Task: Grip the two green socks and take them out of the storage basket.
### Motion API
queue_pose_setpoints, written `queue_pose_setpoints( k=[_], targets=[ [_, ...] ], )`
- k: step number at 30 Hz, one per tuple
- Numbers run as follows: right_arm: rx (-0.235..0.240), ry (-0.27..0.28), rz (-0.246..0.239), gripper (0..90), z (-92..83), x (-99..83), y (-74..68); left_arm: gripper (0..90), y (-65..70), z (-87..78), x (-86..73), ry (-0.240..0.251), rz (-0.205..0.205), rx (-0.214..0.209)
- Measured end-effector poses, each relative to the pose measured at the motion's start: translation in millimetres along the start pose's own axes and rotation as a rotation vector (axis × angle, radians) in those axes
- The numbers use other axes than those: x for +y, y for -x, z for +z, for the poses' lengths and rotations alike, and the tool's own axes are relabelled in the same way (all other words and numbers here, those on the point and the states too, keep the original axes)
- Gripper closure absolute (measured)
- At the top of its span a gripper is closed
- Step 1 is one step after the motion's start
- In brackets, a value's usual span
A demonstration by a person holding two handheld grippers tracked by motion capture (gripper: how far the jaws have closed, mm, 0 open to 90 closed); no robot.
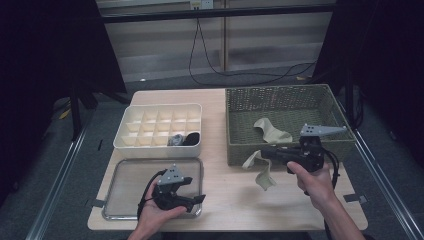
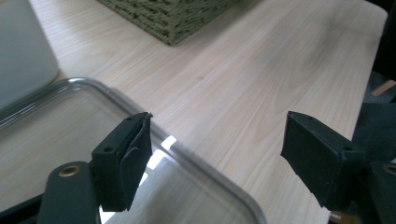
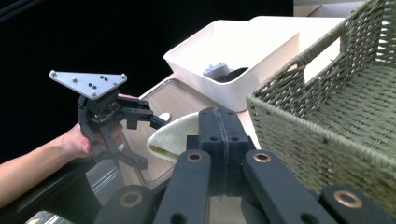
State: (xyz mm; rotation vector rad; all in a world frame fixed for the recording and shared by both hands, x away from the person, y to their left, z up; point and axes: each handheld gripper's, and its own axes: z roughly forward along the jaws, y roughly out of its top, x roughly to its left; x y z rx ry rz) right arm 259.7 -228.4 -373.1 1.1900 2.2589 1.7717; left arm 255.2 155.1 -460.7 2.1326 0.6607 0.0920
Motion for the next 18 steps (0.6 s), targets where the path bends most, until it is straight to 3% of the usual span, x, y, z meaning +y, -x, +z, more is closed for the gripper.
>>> queue_pose_setpoints(
  k=[6,18],
  targets=[
    [0.015,-0.004,0.030,90.0,4.3,-16.2,1.7,27.4,7.4,7.8,8.0,-0.008,0.040,-0.013],
    [0.000,-0.079,0.045,90.0,21.8,-38.0,4.2,35.3,15.6,24.6,22.8,0.001,0.099,-0.054]
  ],
)
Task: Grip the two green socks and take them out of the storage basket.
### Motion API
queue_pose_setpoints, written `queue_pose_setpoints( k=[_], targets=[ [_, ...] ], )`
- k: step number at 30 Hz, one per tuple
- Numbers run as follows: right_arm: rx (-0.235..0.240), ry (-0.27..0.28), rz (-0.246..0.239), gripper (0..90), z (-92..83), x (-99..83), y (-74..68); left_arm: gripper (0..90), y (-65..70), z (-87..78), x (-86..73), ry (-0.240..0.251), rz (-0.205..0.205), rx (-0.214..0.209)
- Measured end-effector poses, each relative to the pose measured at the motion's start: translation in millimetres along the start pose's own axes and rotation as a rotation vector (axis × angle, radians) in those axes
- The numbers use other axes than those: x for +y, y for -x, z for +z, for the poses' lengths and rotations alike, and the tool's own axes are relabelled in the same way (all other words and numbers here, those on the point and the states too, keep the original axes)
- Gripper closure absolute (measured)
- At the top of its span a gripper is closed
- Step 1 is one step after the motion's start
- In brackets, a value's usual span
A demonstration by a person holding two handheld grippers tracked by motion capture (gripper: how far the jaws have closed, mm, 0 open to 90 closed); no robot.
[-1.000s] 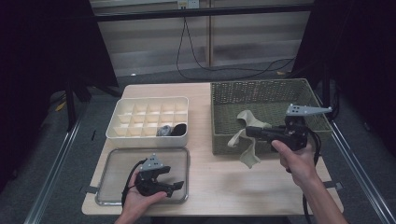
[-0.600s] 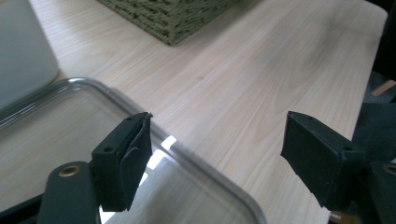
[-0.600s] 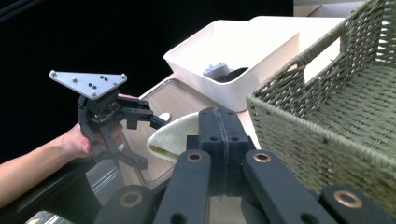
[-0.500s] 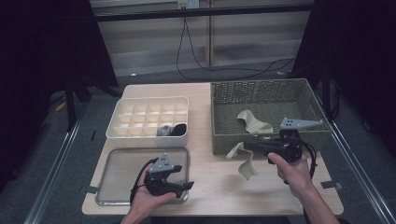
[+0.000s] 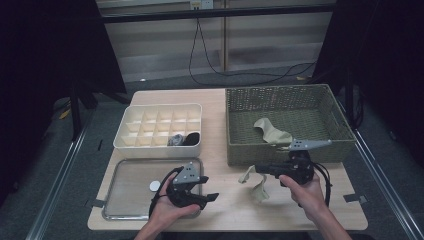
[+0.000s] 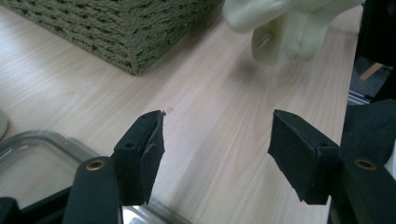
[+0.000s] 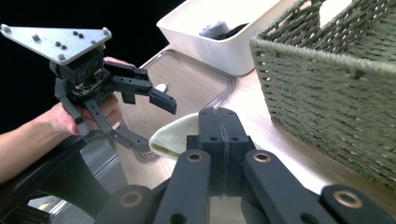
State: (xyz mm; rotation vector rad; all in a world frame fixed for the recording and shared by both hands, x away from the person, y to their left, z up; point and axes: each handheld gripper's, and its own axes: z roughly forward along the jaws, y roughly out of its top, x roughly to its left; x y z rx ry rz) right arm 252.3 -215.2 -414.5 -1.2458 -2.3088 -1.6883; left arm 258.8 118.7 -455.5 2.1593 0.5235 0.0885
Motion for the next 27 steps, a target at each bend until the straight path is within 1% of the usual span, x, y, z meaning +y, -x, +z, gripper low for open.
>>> queue_pose_setpoints(
  k=[1,2,5,6,7,8,10,11,13,16,17,18,21,25,27],
  targets=[
    [-0.001,-0.001,-0.001,90.0,1.8,-1.3,0.9,35.9,-0.1,0.8,2.1,-0.014,0.010,0.001],
    [-0.001,-0.007,0.005,90.0,3.6,-2.5,1.2,36.3,0.4,2.9,3.5,-0.001,0.011,-0.006],
    [0.000,-0.025,0.004,90.0,8.7,-5.2,1.7,36.9,1.5,7.3,9.2,-0.001,0.032,-0.011],
    [0.001,-0.030,0.003,90.0,10.7,-6.1,1.9,37.0,2.5,9.6,10.1,0.008,0.030,-0.020],
    [0.002,-0.031,0.000,90.0,12.4,-6.7,2.3,37.2,2.8,10.7,10.9,0.002,0.037,-0.022],
    [0.000,-0.034,0.004,90.0,13.3,-7.1,2.3,37.2,4.1,12.9,11.3,0.007,0.034,-0.027],
    [0.003,-0.041,0.006,90.0,15.9,-8.1,2.5,37.2,6.4,16.4,12.3,-0.005,0.053,-0.031],
    [0.006,-0.044,0.005,90.0,17.6,-8.7,2.7,37.2,7.7,18.1,12.2,0.006,0.043,-0.035],
    [0.010,-0.047,0.006,90.0,20.4,-9.6,2.5,37.2,8.2,19.0,12.7,0.003,0.051,-0.041],
    [0.018,-0.057,0.006,90.0,24.5,-10.6,1.2,37.3,9.4,21.4,13.0,0.016,0.051,-0.045],
    [0.021,-0.062,-0.001,90.0,26.6,-11.0,0.9,37.5,9.9,21.8,13.1,0.009,0.054,-0.044],
    [0.024,-0.062,0.001,90.0,28.3,-11.1,0.4,37.6,10.1,22.8,12.9,0.016,0.053,-0.048],
    [0.029,-0.071,0.000,90.0,32.1,-11.9,0.0,39.0,11.0,25.3,12.4,0.004,0.064,-0.052],
    [0.035,-0.080,0.002,90.0,35.6,-13.3,-0.4,43.8,11.7,26.9,11.2,0.006,0.068,-0.061],
    [0.040,-0.084,0.003,90.0,36.9,-13.7,-0.6,45.5,11.3,26.9,10.8,-0.003,0.076,-0.062]
  ],
)
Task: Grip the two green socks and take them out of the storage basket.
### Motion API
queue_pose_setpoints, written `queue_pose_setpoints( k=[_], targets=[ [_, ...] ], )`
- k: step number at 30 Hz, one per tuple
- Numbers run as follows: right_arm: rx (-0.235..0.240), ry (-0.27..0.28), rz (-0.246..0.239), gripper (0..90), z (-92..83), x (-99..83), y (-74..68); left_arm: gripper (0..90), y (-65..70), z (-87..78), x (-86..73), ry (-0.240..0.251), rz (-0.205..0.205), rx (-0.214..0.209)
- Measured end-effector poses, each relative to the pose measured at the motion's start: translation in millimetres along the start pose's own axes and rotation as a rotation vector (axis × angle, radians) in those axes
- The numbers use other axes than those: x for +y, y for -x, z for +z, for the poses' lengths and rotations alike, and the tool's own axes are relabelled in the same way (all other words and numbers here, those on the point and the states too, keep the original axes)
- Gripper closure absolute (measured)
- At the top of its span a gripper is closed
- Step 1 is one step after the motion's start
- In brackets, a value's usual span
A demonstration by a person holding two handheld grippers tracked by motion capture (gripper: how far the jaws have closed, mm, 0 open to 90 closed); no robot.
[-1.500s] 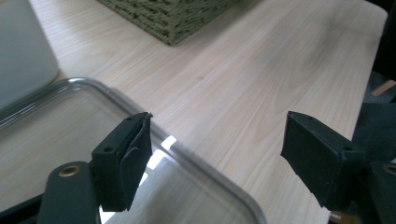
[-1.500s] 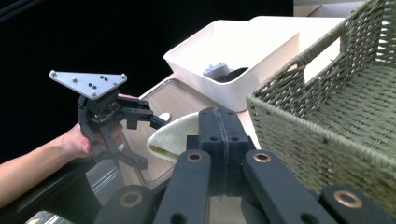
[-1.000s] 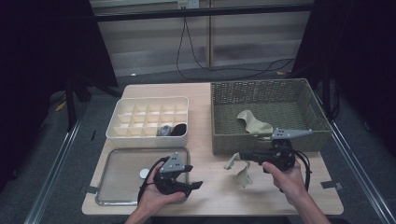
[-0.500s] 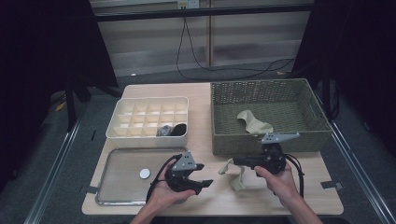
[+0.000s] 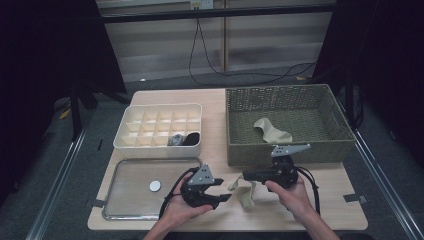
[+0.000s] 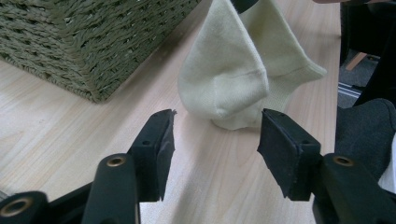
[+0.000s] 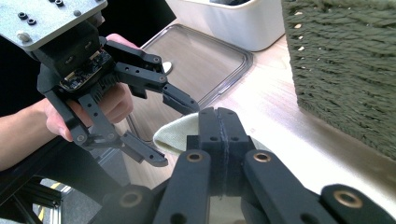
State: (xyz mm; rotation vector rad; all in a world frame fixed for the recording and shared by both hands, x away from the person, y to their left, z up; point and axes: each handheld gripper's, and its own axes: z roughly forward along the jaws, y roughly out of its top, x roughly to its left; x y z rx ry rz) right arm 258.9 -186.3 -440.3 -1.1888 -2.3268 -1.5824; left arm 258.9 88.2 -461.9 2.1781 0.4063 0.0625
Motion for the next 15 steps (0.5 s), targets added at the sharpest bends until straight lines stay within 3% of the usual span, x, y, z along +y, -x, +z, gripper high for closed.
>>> queue_pose_setpoints(
  k=[5,13,15],
  targets=[
    [0.010,-0.008,-0.009,90.0,4.0,-0.5,-0.9,52.8,1.5,2.8,-0.9,0.003,0.006,-0.017],
    [0.021,-0.020,-0.021,90.0,7.8,-1.3,-2.6,84.2,1.6,1.6,-0.4,0.004,0.020,-0.059],
    [0.020,-0.020,-0.017,90.0,7.3,-1.6,-1.3,86.4,0.8,-1.0,-0.3,0.007,0.014,-0.067]
  ],
)
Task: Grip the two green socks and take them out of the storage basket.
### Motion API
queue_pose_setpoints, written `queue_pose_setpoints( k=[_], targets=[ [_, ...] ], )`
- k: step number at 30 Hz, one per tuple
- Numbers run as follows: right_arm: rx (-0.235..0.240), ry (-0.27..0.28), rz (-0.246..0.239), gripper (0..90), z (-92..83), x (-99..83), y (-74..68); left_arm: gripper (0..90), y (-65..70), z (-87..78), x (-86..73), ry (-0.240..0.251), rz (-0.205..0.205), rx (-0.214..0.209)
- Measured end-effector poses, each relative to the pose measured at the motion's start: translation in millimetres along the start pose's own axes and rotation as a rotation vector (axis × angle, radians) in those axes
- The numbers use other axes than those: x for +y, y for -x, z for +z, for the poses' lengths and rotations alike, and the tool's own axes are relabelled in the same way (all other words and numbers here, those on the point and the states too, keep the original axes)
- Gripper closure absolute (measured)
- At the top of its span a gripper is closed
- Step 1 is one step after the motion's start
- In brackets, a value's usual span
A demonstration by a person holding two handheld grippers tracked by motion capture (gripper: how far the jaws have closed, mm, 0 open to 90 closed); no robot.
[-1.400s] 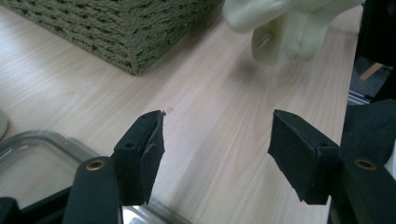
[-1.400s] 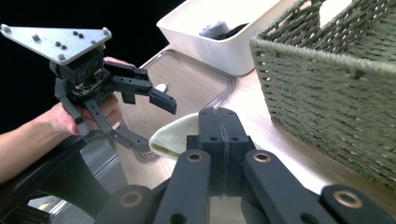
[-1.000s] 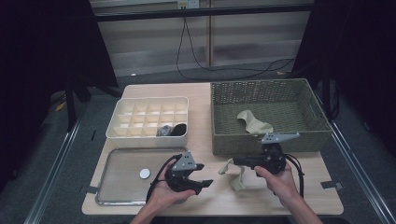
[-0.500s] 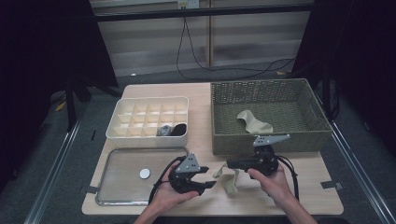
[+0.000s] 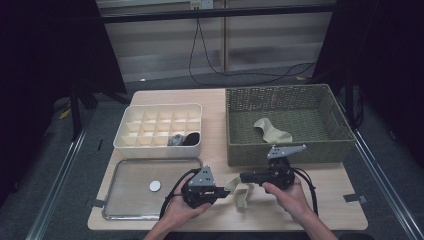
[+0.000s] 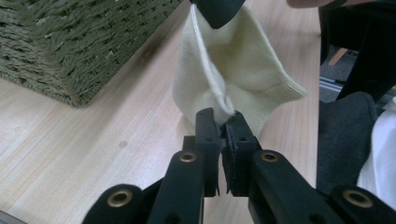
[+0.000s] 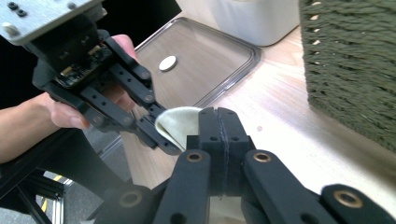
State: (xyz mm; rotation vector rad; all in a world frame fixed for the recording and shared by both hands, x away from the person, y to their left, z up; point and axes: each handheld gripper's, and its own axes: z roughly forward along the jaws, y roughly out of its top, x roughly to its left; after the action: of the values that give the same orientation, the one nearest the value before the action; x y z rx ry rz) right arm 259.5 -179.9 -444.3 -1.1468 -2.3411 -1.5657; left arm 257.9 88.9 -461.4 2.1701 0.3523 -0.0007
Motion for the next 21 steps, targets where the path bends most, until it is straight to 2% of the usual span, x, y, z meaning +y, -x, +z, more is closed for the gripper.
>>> queue_pose_setpoints(
  k=[3,9,14,17,19,21],
  targets=[
    [-0.009,0.000,0.006,90.0,-1.4,-0.6,3.1,87.2,-1.1,-3.2,-0.5,0.014,-0.018,-0.017],
    [-0.033,0.001,0.010,90.0,-1.8,-1.9,12.5,87.6,-3.2,-7.5,-0.9,0.028,-0.028,-0.042],
    [-0.049,-0.008,-0.011,90.0,3.3,-0.5,17.5,87.8,-5.5,-8.6,-1.3,0.035,-0.048,-0.053],
    [-0.058,-0.016,-0.015,89.0,7.5,-2.4,20.4,87.8,-9.2,-7.0,-2.9,0.019,-0.068,-0.047],
    [-0.070,-0.027,-0.035,84.2,9.9,-4.3,21.0,87.8,-13.0,-5.0,-5.4,0.011,-0.086,-0.043],
    [-0.079,-0.038,-0.029,81.7,11.0,-6.0,23.0,87.8,-16.6,-3.3,-7.5,0.000,-0.100,-0.035]
  ],
)
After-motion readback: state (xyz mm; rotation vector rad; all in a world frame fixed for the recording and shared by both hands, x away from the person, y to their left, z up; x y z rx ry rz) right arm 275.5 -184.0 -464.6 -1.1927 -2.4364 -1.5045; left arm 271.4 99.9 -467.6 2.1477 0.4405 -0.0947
